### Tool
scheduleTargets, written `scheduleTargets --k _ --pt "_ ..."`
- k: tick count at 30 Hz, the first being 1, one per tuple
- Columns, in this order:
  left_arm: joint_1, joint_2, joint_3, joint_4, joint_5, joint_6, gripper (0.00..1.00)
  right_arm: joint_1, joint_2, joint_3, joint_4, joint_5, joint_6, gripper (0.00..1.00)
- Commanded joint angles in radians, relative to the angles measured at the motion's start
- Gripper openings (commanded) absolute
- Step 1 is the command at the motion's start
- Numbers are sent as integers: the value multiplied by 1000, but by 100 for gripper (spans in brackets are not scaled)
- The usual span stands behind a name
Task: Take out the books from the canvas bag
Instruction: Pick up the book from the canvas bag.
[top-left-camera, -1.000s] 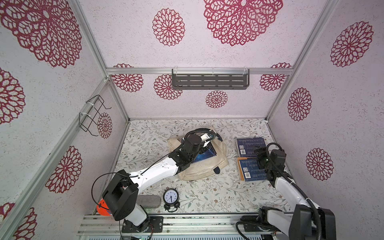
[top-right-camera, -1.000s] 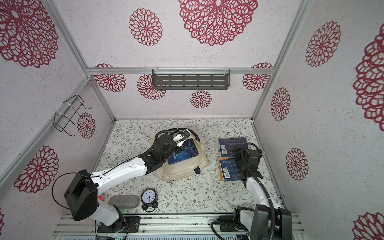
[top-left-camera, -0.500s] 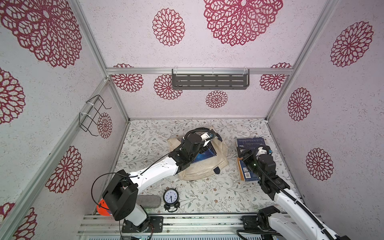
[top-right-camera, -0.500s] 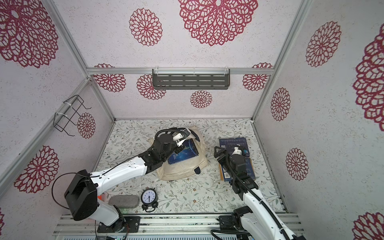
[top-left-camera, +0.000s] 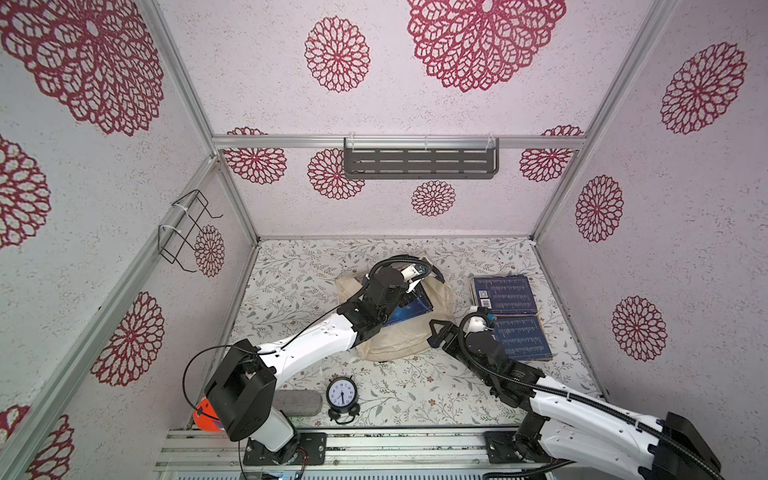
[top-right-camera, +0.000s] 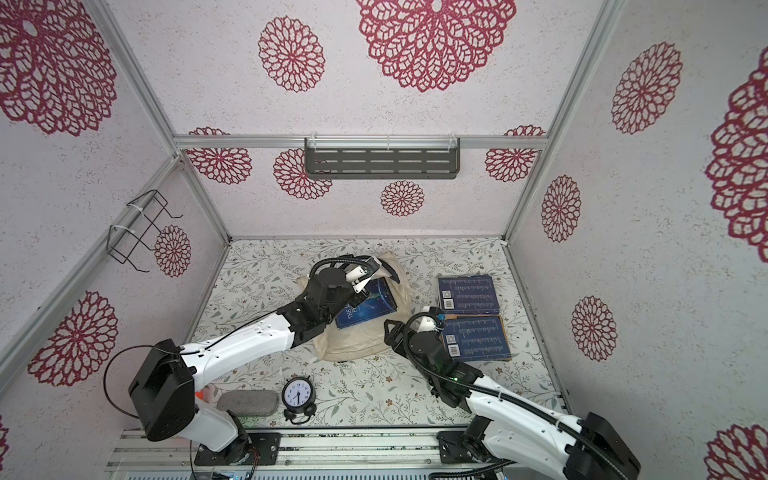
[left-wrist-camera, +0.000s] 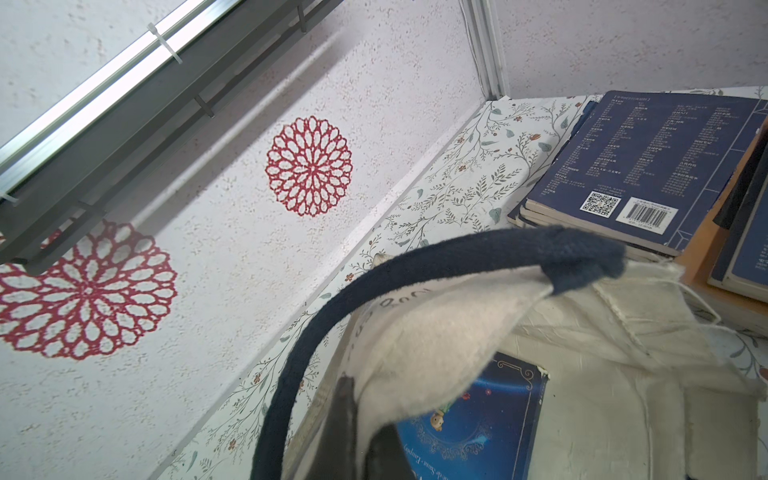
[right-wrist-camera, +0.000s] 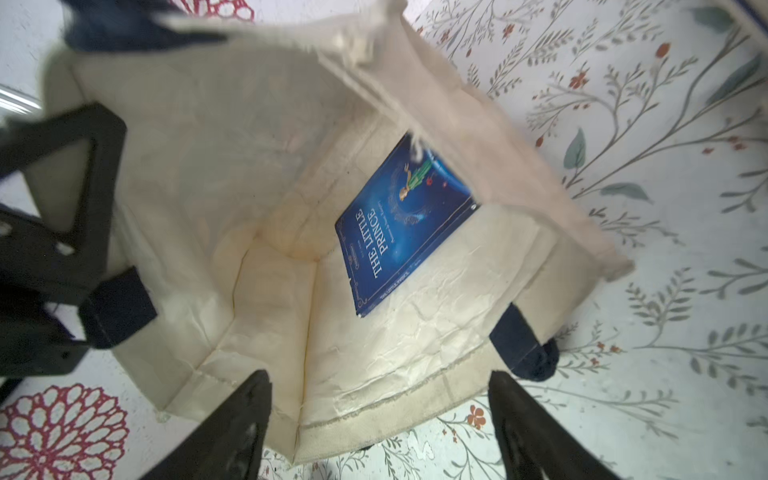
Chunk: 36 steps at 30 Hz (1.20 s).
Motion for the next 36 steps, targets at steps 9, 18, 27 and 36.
scheduleTargets --k 9,18,27,36 --pt "-6 -14 20 58 3 -17 0 88 373 114 264 9 84 83" --pt "-23 -48 2 91 -4 -7 0 74 644 265 338 -29 93 83" --pt "-36 -86 -15 126 -11 3 0 19 803 315 395 -73 164 81" --pt "-64 -146 -40 172 -4 12 0 -38 865 329 523 -58 72 80"
